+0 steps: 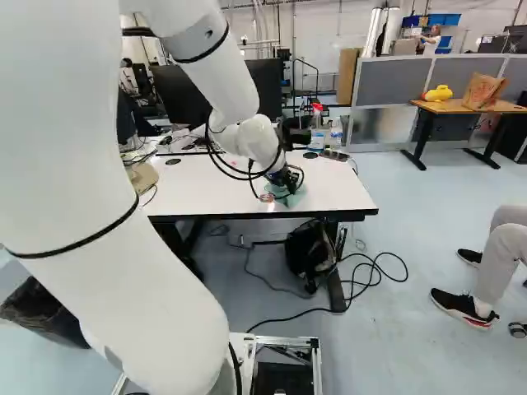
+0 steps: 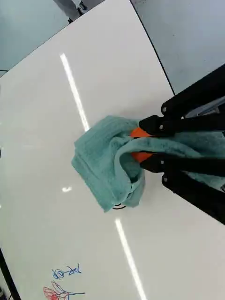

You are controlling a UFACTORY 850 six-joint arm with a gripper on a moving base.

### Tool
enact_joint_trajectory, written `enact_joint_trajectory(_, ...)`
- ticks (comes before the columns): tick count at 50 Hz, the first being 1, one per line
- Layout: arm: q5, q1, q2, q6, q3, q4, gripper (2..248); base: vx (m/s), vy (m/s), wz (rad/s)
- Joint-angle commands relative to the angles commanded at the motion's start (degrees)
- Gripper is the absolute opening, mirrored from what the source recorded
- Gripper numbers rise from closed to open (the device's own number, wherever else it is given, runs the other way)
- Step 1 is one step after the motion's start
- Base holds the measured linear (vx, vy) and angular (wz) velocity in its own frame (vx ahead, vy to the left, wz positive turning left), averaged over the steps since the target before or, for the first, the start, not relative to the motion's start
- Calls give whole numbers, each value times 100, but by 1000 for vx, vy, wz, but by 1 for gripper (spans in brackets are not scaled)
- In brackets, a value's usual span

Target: Clean the table with the green towel

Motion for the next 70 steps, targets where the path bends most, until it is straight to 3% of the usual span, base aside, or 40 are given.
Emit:
enact_joint_trajectory(26, 0, 13, -177, 0, -131, 0, 55, 0, 0, 0)
enact_joint_trajectory(70, 0, 268, -1239, 0, -1344, 0, 55, 0, 0, 0)
